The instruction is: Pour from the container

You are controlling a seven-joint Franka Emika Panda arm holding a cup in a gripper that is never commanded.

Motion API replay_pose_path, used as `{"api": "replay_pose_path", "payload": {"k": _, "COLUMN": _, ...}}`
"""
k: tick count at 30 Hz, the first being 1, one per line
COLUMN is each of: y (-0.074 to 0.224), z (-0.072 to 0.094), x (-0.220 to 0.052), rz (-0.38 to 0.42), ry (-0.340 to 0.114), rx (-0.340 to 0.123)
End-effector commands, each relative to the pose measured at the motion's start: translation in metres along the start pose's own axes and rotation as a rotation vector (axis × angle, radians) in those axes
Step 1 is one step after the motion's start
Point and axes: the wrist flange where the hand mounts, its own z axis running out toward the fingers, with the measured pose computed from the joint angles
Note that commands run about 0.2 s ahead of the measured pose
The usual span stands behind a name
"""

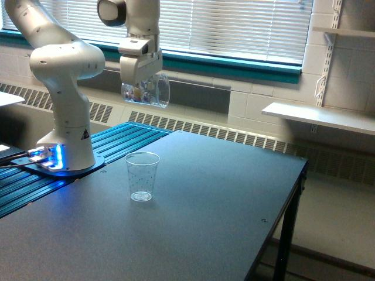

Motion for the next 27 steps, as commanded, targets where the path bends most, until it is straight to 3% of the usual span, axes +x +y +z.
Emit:
{"api": "replay_pose_path", "payload": {"k": 1, "y": 0.012, "z": 0.015, "x": -0.008, "rz": 0.121, "ry": -0.067, "rx": -0.001}}
{"api": "replay_pose_path", "payload": {"k": 9, "y": 0.019, "z": 0.021, "x": -0.013, "rz": 0.186, "ry": -0.131, "rx": 0.014}}
{"api": "replay_pose_path", "payload": {"k": 27, "y": 0.033, "z": 0.024, "x": -0.006, "rz": 0.331, "ry": -0.18, "rx": 0.028}}
